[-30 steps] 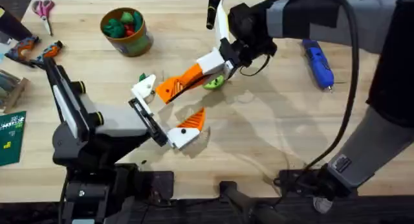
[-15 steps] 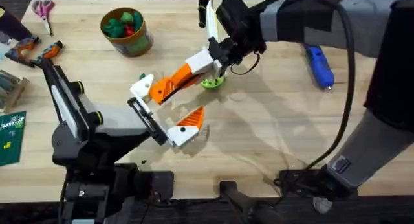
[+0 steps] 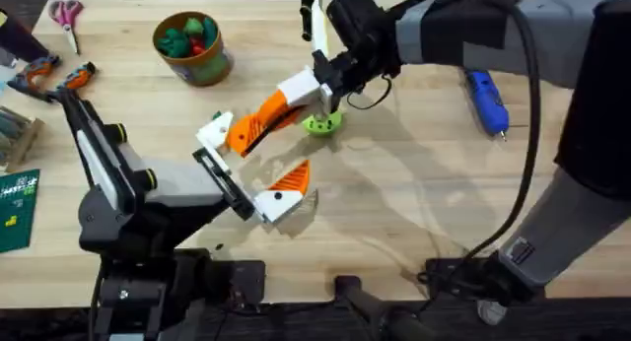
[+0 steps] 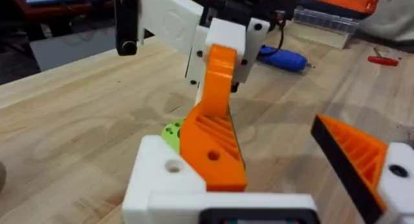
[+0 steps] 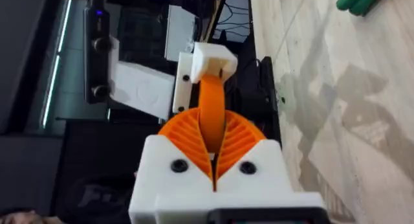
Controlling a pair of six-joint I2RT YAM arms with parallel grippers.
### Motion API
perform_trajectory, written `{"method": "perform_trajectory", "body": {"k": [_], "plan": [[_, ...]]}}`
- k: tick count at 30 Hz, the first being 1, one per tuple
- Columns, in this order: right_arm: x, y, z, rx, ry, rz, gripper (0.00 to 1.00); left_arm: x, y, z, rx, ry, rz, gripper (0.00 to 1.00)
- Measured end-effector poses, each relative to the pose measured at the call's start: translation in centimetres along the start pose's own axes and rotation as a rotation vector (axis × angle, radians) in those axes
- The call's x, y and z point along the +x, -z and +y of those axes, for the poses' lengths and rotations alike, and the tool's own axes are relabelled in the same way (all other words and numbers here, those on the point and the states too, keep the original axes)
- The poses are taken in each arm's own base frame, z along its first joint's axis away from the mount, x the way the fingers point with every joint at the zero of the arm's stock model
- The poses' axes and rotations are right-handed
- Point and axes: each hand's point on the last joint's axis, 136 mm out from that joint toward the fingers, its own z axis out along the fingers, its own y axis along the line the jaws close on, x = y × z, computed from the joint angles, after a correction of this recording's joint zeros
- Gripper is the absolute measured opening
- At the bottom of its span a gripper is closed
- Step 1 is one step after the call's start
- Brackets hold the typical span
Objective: Pick up the gripper from the table and insert it into the empty holder that is missing its gripper. Then pick up a screw, insert it into the mounting hole, and use the screwdriver to tighten it. Finally, clean up the table by picking up the vegetable and placing it into the bucket.
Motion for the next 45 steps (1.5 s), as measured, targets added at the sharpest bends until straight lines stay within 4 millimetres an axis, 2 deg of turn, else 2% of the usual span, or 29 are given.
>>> {"method": "perform_trajectory", "body": {"k": [13, 30, 45], "plan": [[-0.5, -0.1, -0.3, 0.022, -0.117, -0.009, 0.008, 0.0, 0.0, 0.1, -0.006, 0.001, 0.0, 0.986], [-1.5, -0.7, -0.6, 0.045, 0.009, -0.019, 0.008, 0.0, 0.1, 0.7, -0.039, 0.002, -0.001, 0.986], [-2.5, -1.9, -0.9, 0.082, 0.082, -0.029, 0.008, 0.0, 0.1, 0.6, -0.034, 0.009, -0.001, 0.986]]}}
